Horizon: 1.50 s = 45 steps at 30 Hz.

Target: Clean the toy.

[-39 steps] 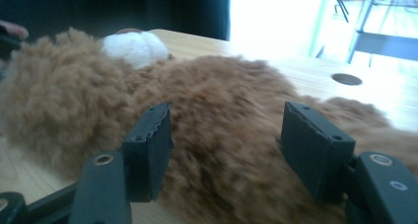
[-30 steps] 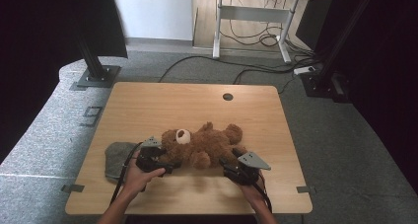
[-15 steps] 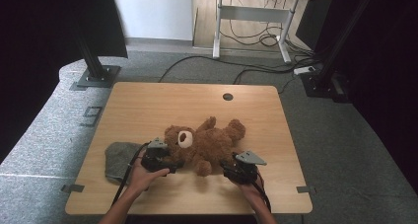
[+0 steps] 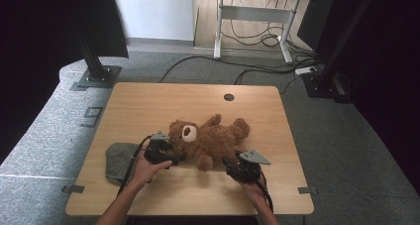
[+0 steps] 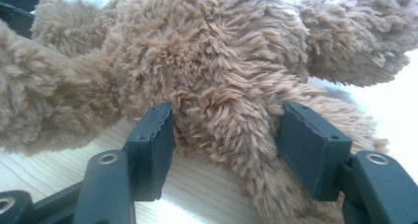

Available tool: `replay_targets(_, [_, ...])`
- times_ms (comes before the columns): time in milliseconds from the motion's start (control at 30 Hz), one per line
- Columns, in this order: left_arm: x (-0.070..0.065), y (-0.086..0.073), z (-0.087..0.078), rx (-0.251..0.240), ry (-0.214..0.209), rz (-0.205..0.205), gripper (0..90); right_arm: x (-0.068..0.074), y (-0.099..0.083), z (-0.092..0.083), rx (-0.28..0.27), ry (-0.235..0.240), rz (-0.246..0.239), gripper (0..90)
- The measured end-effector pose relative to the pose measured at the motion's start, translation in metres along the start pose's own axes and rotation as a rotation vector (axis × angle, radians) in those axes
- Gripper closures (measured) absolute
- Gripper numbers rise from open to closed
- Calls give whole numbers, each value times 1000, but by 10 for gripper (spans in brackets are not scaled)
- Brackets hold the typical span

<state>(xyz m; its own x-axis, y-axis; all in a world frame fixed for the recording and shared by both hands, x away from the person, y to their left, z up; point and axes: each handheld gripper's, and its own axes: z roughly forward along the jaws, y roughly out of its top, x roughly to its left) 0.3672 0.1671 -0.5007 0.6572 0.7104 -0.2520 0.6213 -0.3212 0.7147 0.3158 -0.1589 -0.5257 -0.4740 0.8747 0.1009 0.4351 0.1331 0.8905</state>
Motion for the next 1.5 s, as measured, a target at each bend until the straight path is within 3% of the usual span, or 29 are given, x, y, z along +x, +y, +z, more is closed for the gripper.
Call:
replay_targets(200, [-1,-4,-16,-53,29,5,217,-2,3,-6,-47,9,2,359])
replay_targets(467, [5,-13,-49,-118,29,-36,213,-10,7,-23,-125,17,16,327])
replay_targets(667, [7,-30,-62,-109,38,-52,213,-20,2,-37,-142,24,26,301])
replay_targets(833, [7,-49,-67,-102,50,-71,216,-35,-5,-51,-148,9,68,292])
replay_targets(1000, [6,-63,-72,-98,60,-72,220,-52,-17,-60,-125,-19,103,286])
replay_targets(1167, [7,-75,-80,-97,71,-75,220,-63,-28,-62,-65,-34,118,282])
replay_targets(1500, [11,-85,-89,-144,51,-110,227,-67,-37,-55,27,-62,107,280])
